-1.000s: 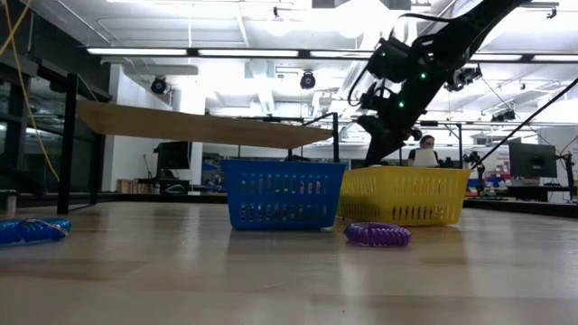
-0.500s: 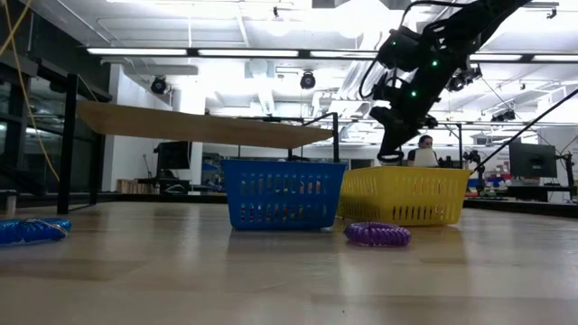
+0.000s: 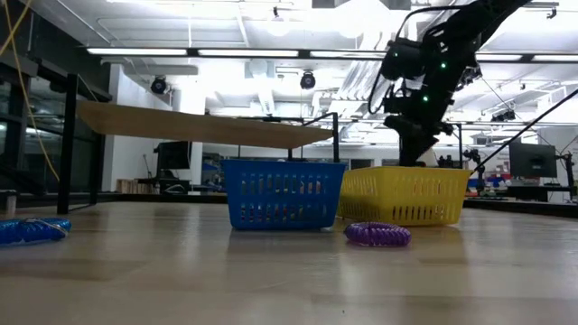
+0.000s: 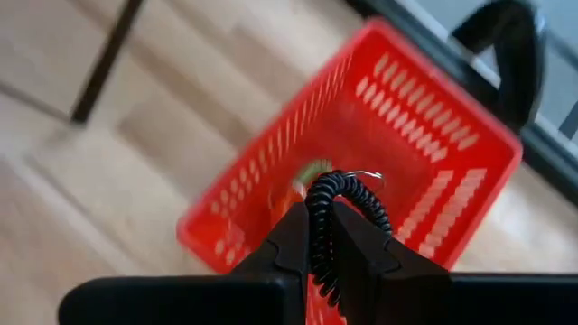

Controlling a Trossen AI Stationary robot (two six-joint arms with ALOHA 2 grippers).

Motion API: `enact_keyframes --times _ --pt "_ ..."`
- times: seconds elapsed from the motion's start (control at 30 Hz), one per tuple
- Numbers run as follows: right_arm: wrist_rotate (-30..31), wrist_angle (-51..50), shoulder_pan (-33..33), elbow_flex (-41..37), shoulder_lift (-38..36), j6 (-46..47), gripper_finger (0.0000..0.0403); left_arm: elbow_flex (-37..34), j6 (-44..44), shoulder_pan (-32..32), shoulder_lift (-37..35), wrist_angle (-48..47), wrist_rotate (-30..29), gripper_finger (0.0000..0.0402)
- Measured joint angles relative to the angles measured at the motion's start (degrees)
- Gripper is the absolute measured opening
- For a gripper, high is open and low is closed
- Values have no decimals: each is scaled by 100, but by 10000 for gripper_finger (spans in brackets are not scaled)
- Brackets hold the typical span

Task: Pick & Place Office Desk Supplies
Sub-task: Put the black spring keychain into the red bin

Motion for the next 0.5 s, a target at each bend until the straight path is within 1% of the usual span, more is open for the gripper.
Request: enact_keyframes --times 0.2,0.5 --pt "-249 -457 2 0 0 122 27 0 -1 0 0 0 0 113" --pt "-259 -450 4 0 0 105 27 0 1 0 0 2 0 113"
